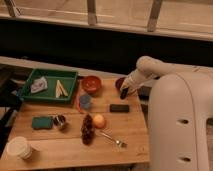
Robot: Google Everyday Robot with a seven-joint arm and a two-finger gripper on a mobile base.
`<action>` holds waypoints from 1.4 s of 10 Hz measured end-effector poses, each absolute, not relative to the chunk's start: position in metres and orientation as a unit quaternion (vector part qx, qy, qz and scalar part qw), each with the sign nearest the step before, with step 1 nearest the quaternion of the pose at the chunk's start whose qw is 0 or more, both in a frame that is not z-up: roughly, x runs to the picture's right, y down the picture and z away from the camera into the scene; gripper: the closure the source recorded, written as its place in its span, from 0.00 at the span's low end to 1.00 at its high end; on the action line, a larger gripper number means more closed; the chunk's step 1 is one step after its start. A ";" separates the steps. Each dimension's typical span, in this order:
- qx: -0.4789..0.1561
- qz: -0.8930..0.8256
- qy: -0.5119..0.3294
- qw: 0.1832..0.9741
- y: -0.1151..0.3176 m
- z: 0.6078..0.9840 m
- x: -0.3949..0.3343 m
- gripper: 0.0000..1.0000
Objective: Wipe purple bowl with brush
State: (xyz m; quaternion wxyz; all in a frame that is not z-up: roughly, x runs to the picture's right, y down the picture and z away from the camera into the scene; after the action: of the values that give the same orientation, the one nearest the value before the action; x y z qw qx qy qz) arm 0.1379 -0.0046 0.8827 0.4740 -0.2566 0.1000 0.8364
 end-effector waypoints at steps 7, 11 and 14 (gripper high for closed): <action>-0.288 0.830 0.039 0.475 -0.016 0.871 0.101 1.00; -0.302 0.841 0.033 0.447 0.007 0.870 0.116 1.00; -0.293 0.847 0.032 0.443 -0.007 0.874 0.131 1.00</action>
State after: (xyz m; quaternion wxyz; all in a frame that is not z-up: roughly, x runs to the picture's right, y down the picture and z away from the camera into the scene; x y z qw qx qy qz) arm 0.1313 -0.0074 0.8741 0.4429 -0.2933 0.0318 0.8466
